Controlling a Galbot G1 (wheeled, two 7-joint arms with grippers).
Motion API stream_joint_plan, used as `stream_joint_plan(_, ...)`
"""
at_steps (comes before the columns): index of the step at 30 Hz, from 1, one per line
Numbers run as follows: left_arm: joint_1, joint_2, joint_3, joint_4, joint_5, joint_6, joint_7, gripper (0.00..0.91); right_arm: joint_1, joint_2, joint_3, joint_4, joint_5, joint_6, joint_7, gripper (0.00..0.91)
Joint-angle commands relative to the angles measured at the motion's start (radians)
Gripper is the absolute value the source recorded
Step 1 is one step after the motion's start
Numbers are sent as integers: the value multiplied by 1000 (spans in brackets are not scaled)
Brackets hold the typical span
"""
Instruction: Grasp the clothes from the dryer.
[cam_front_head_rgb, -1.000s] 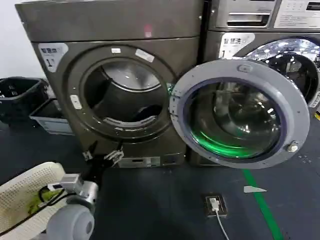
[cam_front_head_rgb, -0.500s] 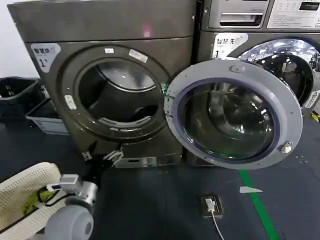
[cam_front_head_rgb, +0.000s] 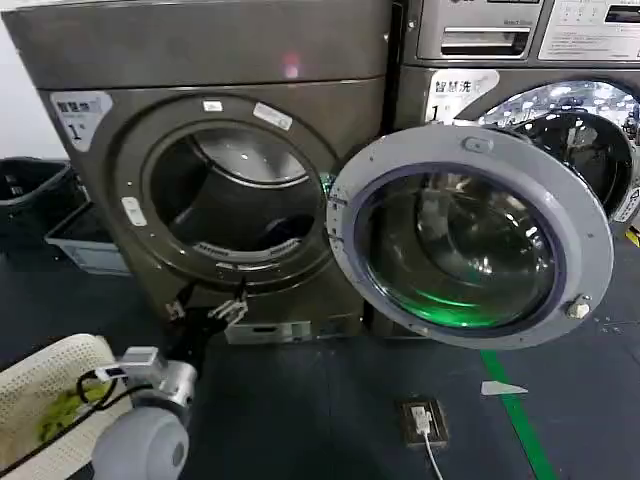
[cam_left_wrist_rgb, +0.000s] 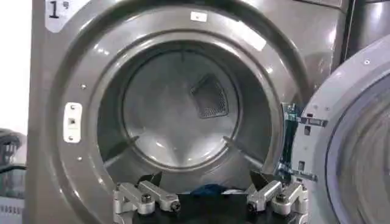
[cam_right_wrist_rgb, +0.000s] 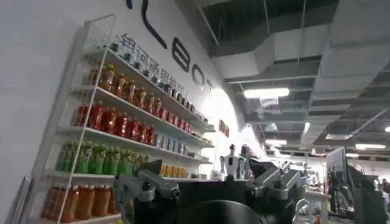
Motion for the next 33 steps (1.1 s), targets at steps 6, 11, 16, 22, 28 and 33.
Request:
stream_joint_plan(6, -3, -1, 2, 2, -1, -1, 2, 907, -1, 7, -3, 2, 0, 11, -4, 907)
stream_joint_plan(11, -1, -1, 2, 3, 0, -3, 2, 907, -1, 8, -2, 3, 1, 12, -5, 907)
stream_joint_plan(16, -4, -2, 3, 3, -1, -2, 3, 907, -3, 7, 2, 0, 2, 11, -4, 907)
stream_joint_plan(22, -1, 2, 6, 4, -1, -2, 3, 907, -2, 8, -2, 1, 4, 20, -3, 907)
stream_joint_plan(28, 3, 7, 2, 1, -1, -3, 3, 907, 0, 9, -8, 6, 3, 20, -4, 907)
stream_joint_plan(33, 6, 6, 2, -1, 0, -2, 3, 907, 3, 11, -14, 8, 2, 21, -5, 907)
